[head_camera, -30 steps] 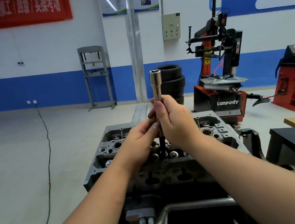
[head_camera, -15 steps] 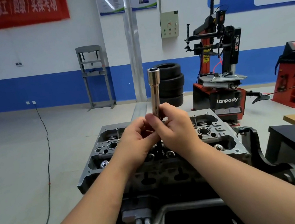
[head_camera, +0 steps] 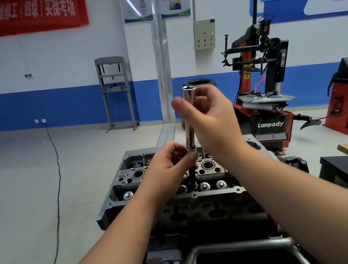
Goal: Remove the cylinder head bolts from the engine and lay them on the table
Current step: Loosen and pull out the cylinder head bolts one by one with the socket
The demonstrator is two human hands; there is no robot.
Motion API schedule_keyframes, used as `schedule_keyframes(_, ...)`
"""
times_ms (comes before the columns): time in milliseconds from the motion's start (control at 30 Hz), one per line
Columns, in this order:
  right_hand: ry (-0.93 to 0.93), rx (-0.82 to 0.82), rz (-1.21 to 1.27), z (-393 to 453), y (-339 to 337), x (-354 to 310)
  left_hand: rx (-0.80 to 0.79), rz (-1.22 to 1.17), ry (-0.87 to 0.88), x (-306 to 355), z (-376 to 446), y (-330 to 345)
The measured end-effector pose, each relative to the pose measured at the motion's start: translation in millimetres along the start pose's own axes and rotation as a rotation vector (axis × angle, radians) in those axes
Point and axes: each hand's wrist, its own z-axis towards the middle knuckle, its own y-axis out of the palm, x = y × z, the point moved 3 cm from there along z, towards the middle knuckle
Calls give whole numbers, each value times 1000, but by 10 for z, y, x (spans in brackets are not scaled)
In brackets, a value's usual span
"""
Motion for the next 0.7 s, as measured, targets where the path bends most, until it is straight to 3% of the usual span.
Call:
schedule_keyframes(133, 182, 7, 174, 109, 247, -136, 52, -14, 1, -17, 16, -5)
schedule_keyframes(233, 219, -2, 310, 106, 344, -136, 49, -16, 2, -26, 21, 2)
schedule_keyframes(400, 441, -262, 378, 209, 381, -144, -47, -46, -35, 47, -67, 49)
schedule_keyframes(467, 485, -296, 401, 221, 344, -138, -51, -70, -37, 98, -60, 60)
schedule_keyframes(700, 609, -322, 454, 207, 192, -131, 10, -477, -44, 85, -19, 146)
